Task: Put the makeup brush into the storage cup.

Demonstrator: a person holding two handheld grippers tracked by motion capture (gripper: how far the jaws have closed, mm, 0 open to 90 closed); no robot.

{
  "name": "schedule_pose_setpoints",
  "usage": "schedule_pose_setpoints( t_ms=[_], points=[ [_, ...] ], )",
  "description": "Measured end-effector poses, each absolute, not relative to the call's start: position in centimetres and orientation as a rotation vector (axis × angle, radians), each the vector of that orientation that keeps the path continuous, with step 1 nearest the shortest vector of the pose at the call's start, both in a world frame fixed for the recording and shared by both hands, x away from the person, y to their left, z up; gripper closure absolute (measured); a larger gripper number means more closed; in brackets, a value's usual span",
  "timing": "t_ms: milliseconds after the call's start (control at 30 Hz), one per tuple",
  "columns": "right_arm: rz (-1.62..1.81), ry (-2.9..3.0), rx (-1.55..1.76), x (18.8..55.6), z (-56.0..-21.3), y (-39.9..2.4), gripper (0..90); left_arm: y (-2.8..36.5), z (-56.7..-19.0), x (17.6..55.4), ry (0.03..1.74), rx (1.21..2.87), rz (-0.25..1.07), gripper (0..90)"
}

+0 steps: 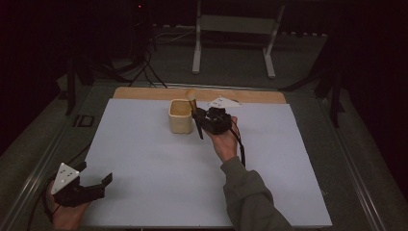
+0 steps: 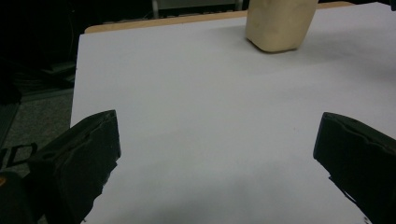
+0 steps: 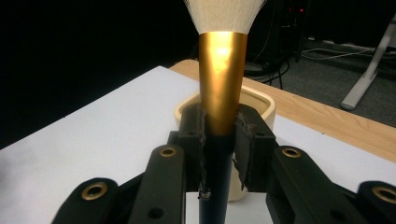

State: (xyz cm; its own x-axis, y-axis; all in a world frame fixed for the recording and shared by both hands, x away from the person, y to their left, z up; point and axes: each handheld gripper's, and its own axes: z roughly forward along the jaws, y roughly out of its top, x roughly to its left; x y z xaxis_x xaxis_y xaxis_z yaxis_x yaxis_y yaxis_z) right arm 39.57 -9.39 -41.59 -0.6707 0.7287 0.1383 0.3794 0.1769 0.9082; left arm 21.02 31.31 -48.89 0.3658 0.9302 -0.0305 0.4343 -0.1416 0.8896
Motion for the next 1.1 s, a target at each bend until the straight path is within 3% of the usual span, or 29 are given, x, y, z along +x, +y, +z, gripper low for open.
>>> schedule_pose_setpoints(
  t_ms=[1100],
  points=[
    [1.574,2.069,1.072,41.1,-40.9,-8.9,74.1,31.4,-48.9,21.0,1.210,1.742,0.703,1.8]
  ],
)
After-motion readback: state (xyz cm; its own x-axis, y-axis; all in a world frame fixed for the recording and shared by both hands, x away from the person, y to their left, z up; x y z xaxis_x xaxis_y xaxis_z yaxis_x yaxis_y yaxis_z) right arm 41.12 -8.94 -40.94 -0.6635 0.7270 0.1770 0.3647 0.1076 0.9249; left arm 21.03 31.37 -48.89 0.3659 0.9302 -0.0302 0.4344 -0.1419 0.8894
